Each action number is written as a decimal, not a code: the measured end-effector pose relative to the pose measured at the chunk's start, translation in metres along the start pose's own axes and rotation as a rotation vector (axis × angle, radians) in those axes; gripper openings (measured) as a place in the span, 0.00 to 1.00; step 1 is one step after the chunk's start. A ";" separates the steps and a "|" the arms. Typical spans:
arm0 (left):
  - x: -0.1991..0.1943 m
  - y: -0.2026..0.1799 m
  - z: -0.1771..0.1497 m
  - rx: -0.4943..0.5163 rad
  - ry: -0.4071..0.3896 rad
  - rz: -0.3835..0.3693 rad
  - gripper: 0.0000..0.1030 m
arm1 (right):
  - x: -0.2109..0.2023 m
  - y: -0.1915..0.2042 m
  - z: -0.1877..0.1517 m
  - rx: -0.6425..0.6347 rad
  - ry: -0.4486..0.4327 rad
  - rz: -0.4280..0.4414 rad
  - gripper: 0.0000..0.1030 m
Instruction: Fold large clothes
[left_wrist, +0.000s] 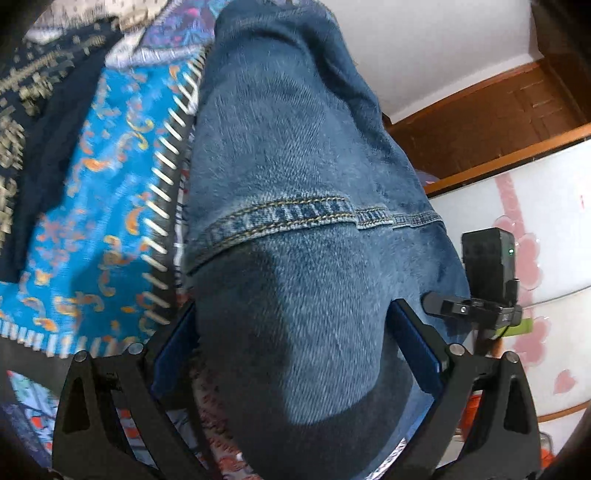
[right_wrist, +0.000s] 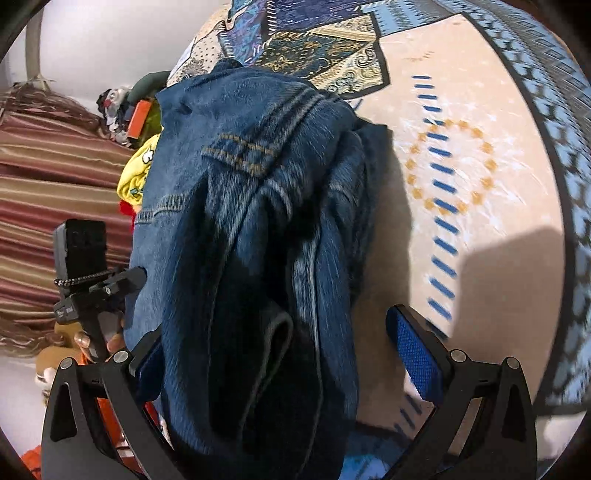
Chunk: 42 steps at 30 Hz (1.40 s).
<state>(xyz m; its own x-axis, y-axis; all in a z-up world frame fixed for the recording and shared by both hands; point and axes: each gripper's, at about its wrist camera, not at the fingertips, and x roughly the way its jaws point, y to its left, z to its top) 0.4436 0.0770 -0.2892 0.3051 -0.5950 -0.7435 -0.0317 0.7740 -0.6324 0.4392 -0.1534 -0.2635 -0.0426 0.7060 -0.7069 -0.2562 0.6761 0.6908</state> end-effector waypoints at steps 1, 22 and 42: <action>0.004 0.001 0.002 -0.009 0.008 -0.010 0.97 | 0.002 0.000 0.002 0.005 -0.001 0.012 1.00; -0.041 -0.037 -0.023 0.104 -0.125 0.011 0.48 | -0.013 0.060 -0.012 -0.019 -0.078 -0.060 0.38; -0.262 0.019 0.019 0.190 -0.461 0.094 0.47 | 0.014 0.242 0.049 -0.305 -0.257 0.045 0.36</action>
<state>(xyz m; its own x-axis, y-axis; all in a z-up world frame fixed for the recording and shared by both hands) 0.3807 0.2516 -0.1018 0.6989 -0.3967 -0.5951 0.0812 0.8707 -0.4851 0.4240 0.0305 -0.0993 0.1729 0.7893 -0.5891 -0.5364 0.5771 0.6157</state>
